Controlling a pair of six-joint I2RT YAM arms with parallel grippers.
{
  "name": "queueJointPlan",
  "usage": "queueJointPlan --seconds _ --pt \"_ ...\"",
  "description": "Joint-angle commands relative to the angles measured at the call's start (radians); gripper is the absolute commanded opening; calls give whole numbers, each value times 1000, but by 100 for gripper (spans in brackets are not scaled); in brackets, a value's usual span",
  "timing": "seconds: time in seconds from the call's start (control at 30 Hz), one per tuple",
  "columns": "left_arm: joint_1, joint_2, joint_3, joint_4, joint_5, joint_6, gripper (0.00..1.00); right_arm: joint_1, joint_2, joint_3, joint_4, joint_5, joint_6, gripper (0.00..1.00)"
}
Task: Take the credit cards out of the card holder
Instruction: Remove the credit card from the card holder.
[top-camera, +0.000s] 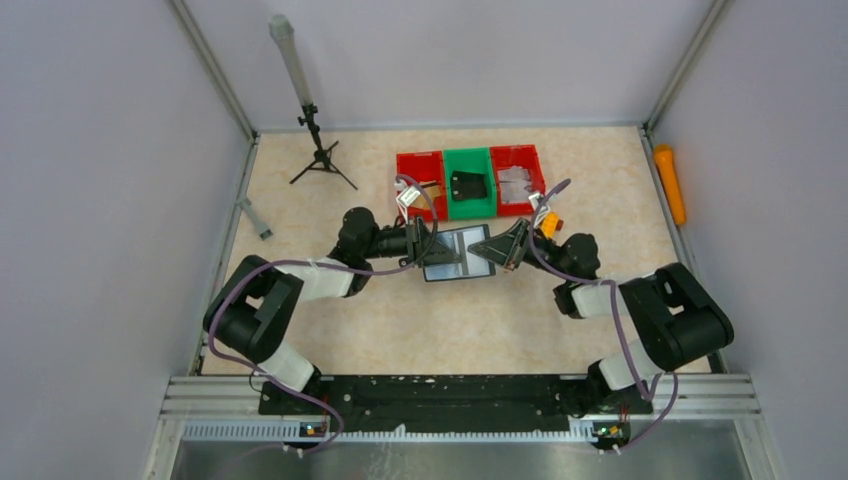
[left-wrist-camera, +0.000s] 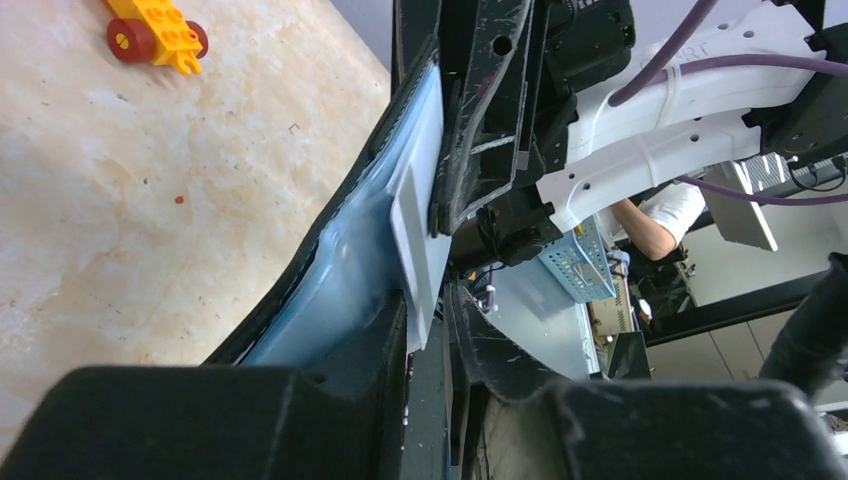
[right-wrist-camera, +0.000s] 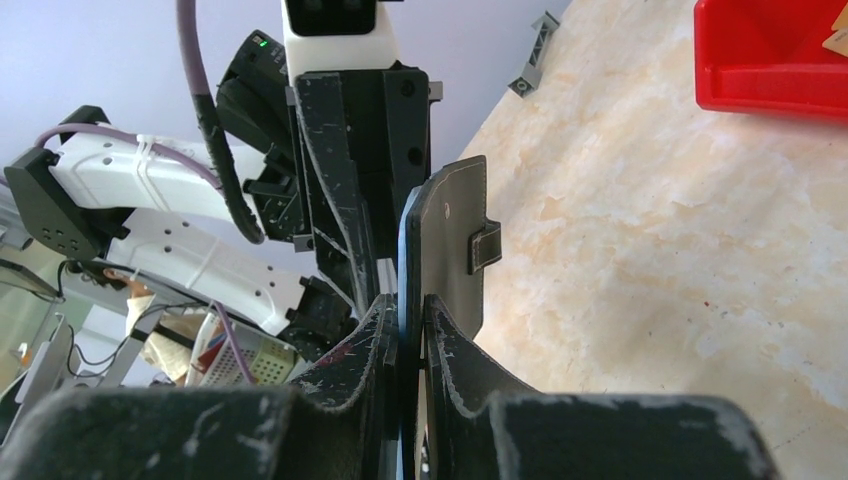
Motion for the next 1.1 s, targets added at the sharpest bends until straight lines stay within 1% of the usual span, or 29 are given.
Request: queueJointPlan --seconds 0.0,0.1,0.23,0.27,0.37,0.4,0.53,0.67,0.77,1.07 --pt "-1 6 6 108 21 -27 22 12 9 23 69 -19 -3 0" --pt "-4 8 9 108 25 -29 21 19 8 30 45 -15 -18 0" --pt "-5 18 13 108 27 -34 16 24 9 33 47 -21 -21 0" --pt "-5 18 14 107 27 -34 13 25 9 33 50 -22 -21 0" --pt "-4 16 14 97 17 -26 0 26 11 36 48 -27 -20 0" --pt "-3 12 14 80 10 -15 0 26 12 36 50 -28 -21 1" --pt "3 -21 3 24 -16 23 0 25 9 34 53 -36 -25 18" --pt "24 -40 -11 8 -36 31 0 19 -6 21 45 -21 -37 26" --pt "43 -45 -20 9 -43 21 0 6 -19 10 40 -8 -40 27" --pt "61 -45 -33 36 -39 2 0 -6 -28 5 39 -11 -35 24"
